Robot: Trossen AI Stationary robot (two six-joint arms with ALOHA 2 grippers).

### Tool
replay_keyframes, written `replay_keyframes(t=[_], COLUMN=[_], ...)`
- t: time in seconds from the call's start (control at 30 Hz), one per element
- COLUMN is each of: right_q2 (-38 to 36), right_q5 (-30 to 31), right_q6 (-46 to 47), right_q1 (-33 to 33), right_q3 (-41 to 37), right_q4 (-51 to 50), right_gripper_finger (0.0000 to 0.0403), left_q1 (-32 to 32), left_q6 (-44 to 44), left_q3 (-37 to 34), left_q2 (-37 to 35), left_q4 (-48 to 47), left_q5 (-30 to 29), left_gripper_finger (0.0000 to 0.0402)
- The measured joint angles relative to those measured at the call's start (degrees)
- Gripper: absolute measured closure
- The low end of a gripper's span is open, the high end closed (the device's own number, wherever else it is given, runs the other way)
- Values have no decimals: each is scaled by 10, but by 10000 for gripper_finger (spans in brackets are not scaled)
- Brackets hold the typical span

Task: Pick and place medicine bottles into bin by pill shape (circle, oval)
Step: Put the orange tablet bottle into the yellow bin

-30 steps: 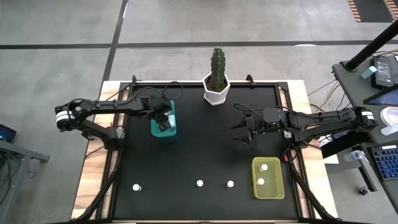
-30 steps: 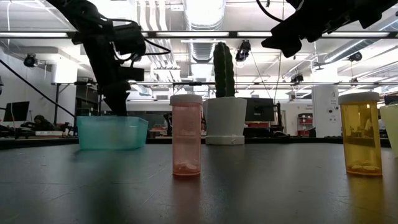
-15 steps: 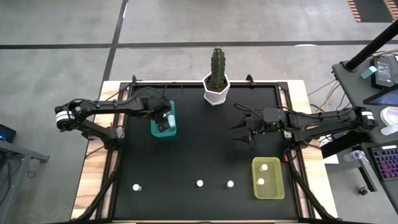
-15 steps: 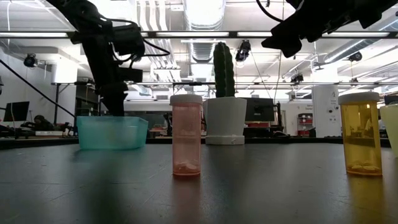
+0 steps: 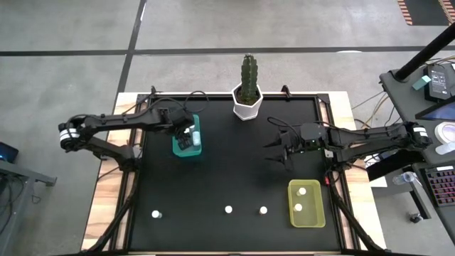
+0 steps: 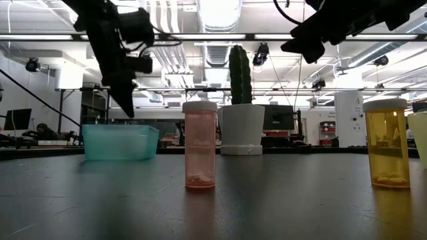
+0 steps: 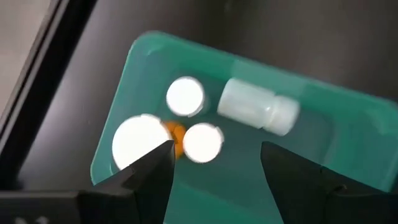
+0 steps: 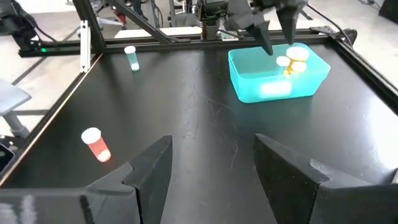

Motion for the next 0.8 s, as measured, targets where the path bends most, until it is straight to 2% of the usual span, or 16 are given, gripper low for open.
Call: replay_keyframes(t=[0.27,0.57,0.8], right_q2=[4,13,43], right_q5=[1,0,0], right_q6=[95,210,291], right_q1=[4,45,107], right_q3=[0,9,32], right_q4=[-2,-16,-21], right_gripper_finger=[188,188,188], left_q1=[-73,-202,-267], left_q6=[1,65,77], left_q3=[37,36,36], left_q2=[-22,-39,-36], left_q4=[20,183,285], left_q5=[4,4,4], left_gripper_finger=[180,180,180])
